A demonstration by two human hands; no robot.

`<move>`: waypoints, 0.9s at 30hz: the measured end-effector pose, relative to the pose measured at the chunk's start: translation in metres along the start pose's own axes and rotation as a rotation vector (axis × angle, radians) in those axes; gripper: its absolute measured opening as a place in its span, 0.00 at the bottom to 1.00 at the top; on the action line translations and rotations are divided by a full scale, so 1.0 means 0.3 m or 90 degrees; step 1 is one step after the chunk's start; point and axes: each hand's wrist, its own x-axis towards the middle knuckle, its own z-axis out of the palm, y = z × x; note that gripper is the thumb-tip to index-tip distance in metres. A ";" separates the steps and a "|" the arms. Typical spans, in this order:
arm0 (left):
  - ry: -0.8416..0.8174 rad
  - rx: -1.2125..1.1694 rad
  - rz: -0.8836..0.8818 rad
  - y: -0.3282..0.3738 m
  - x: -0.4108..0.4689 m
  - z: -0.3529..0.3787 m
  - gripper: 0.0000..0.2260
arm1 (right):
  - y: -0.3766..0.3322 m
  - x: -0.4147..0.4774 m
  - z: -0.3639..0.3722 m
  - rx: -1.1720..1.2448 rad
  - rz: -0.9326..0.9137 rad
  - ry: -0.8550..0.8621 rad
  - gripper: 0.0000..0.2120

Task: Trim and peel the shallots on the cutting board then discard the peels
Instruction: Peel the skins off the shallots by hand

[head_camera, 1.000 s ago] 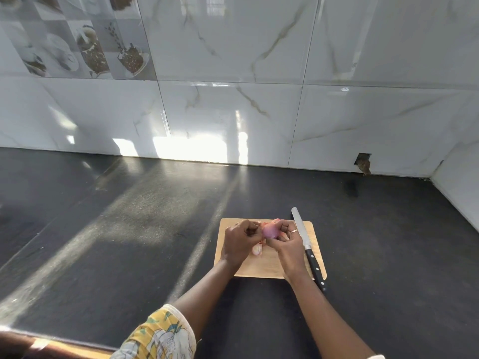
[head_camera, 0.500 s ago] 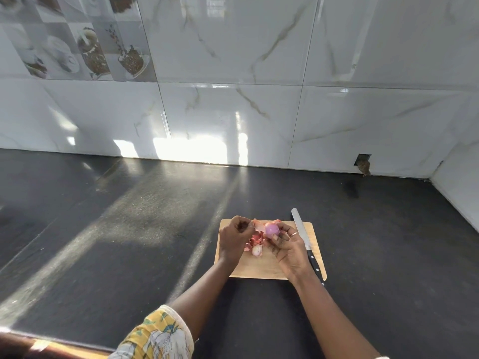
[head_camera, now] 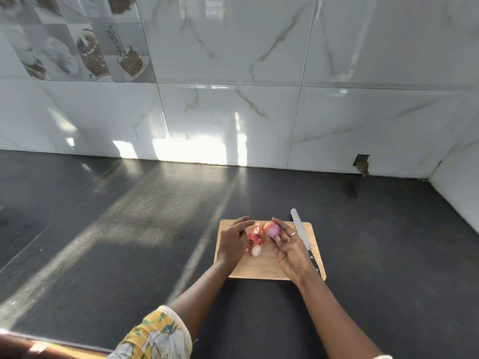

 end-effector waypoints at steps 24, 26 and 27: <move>-0.062 -0.118 0.037 -0.004 -0.010 0.021 0.09 | 0.019 0.009 -0.013 -0.299 -0.155 0.013 0.20; -0.060 -0.122 0.045 -0.009 -0.011 0.024 0.09 | 0.019 0.007 -0.011 -0.296 -0.154 0.015 0.19; -0.060 -0.123 0.048 -0.011 -0.012 0.025 0.09 | 0.019 0.007 -0.009 -0.294 -0.154 0.017 0.19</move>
